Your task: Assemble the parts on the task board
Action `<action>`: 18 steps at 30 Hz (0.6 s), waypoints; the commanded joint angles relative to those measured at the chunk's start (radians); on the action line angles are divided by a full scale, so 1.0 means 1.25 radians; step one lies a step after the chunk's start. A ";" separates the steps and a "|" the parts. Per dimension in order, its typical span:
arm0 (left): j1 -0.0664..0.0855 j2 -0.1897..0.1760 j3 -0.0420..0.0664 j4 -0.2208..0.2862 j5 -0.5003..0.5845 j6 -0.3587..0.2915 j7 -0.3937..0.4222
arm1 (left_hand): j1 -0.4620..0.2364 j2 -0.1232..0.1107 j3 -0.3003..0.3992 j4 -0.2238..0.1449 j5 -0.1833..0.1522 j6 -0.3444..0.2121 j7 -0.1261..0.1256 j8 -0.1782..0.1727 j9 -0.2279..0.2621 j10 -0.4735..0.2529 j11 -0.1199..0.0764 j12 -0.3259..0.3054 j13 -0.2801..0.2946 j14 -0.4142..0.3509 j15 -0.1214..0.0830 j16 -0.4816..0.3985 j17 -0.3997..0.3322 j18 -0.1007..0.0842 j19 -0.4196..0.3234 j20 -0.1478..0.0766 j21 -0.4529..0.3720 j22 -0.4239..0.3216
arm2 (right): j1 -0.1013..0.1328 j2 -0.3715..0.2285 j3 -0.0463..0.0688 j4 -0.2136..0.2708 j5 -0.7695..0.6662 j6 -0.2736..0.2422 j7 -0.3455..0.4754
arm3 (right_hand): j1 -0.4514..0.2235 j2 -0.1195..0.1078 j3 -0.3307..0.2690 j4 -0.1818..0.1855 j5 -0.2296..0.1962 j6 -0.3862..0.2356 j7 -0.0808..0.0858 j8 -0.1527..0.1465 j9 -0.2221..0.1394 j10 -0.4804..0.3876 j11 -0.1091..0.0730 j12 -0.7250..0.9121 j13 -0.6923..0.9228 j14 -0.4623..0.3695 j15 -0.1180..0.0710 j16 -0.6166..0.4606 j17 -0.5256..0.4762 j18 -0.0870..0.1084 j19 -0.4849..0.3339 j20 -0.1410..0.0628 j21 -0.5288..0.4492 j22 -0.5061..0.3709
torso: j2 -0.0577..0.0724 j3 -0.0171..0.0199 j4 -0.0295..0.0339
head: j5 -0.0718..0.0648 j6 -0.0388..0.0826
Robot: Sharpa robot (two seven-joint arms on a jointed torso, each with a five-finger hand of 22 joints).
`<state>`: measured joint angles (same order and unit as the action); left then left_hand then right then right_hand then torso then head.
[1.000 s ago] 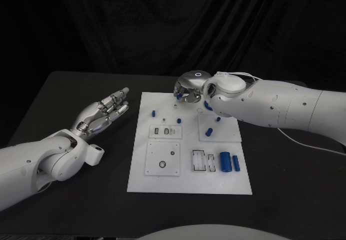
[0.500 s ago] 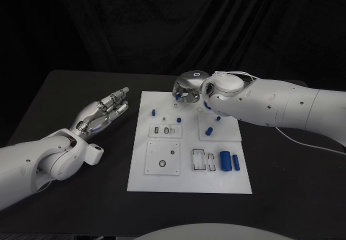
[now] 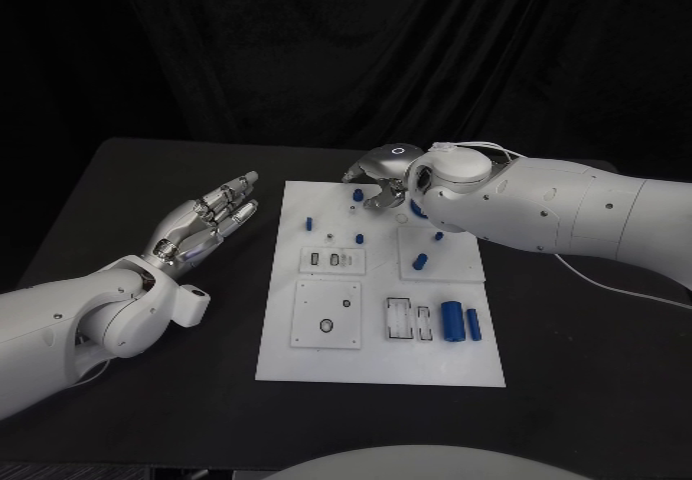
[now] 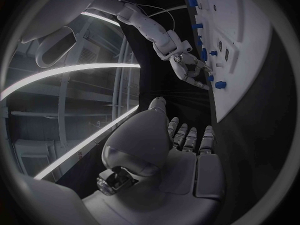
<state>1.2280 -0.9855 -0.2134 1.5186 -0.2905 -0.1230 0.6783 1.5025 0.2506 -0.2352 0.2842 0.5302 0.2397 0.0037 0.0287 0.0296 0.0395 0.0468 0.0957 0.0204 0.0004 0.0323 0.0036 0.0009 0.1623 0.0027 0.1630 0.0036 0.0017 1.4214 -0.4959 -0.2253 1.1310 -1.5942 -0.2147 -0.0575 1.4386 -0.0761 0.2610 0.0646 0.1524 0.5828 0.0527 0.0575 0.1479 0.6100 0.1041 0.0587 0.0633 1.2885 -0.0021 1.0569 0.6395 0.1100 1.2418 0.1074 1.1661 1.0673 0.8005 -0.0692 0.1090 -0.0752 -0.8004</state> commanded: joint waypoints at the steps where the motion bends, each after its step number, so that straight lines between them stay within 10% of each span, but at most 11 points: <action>1: 0.002 -0.001 0.001 0.001 0.019 0.010 0.101 | 0.007 0.001 0.005 -0.002 0.003 -0.001 0.006 0.002 0.001 -0.002 -0.002 -0.005 -0.001 0.000 0.007 -0.003 -0.001 0.015 -0.001 0.007 -0.002 0.000 | -0.002 -0.011 0.000 0.008 -0.001 -0.043 -0.003 | -0.014 -0.002 -0.014 0.004 -0.009 -0.043 -0.007 -0.005 -0.014 -0.022 -0.003 -0.002 0.000 0.001 -0.003 0.007 0.006 0.012 0.002 -0.003 -0.002 0.003 | 0.000 0.0001 -0.0001 | 0.004 0.000; 6: 0.001 0.000 0.001 -0.004 0.020 0.008 0.103 | 0.007 0.000 0.005 -0.002 0.004 0.001 0.005 0.003 0.001 -0.002 -0.001 -0.004 -0.001 0.000 0.007 -0.003 -0.001 0.015 -0.001 0.007 -0.002 0.000 | 0.004 -0.060 0.001 0.048 0.017 -0.152 0.034 | -0.014 0.001 -0.027 0.009 -0.015 -0.045 -0.002 -0.002 -0.019 0.028 -0.009 0.006 0.010 0.010 -0.007 0.019 0.023 0.009 0.014 -0.007 0.005 0.016 | 0.000 0.0008 -0.0002 | 0.008 0.007; 10: 0.001 -0.001 0.001 -0.006 0.020 0.009 0.103 | 0.008 0.000 0.005 -0.003 0.004 0.001 0.005 0.003 0.001 -0.002 -0.001 -0.005 -0.001 0.000 0.007 -0.003 -0.001 0.015 -0.001 0.007 -0.002 0.000 | 0.020 -0.108 0.001 0.089 0.024 -0.194 0.051 | -0.004 0.011 -0.036 0.010 -0.008 -0.001 0.033 0.009 -0.016 0.091 -0.013 0.019 0.026 0.024 -0.012 0.032 0.042 0.005 0.029 -0.011 0.015 0.033 | -0.001 0.0010 -0.0006 | 0.007 0.010; 12: 0.001 0.000 0.001 -0.007 0.020 0.010 0.103 | 0.008 0.000 0.005 -0.003 0.004 0.001 0.005 0.003 0.001 -0.002 -0.001 -0.005 -0.001 0.000 0.007 -0.003 -0.001 0.015 -0.001 0.007 -0.002 0.000 | 0.030 -0.138 0.001 0.116 0.026 -0.196 0.051 | 0.002 0.018 -0.038 0.009 0.000 0.046 0.055 0.020 -0.010 0.134 -0.018 0.031 0.039 0.028 -0.016 0.035 0.046 0.005 0.034 -0.015 0.018 0.039 | -0.003 0.0018 -0.0019 | 0.008 0.009; 18: 0.001 0.004 0.001 -0.006 0.020 0.013 0.102 | 0.009 -0.001 0.006 -0.003 0.005 0.002 0.004 0.003 0.001 -0.002 0.000 -0.004 -0.001 0.000 0.008 -0.003 -0.001 0.015 -0.001 0.007 -0.002 0.000 | 0.047 -0.221 -0.003 0.183 0.026 -0.150 0.036 | 0.015 0.027 -0.020 0.015 0.022 0.128 0.062 0.029 -0.012 0.288 -0.018 0.064 0.094 -0.010 -0.016 -0.039 -0.049 0.014 0.003 -0.017 -0.034 0.003 | -0.008 0.0042 -0.0041 | 0.009 0.005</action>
<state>1.2280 -0.9823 -0.2136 1.5078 -0.2720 -0.1209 0.6784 1.5025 0.2506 -0.2324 0.2813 0.5315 0.2397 0.0037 0.0287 0.0305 0.0395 0.0468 0.0957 0.0205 -0.0028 0.0361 0.0036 0.0014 0.1623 0.0026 0.1630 0.0036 0.0018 1.4781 -0.7614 -0.2274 1.3462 -1.5672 -0.3949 -0.0107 1.4605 -0.0443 0.2312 0.0792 0.1786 0.7328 0.1291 0.0909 0.1352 0.9414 0.0810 0.1315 0.1713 1.2839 -0.0205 1.0178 0.5908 0.1097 1.2525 0.0858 1.1304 1.0744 0.7950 -0.0660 0.1062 -0.0667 -0.7914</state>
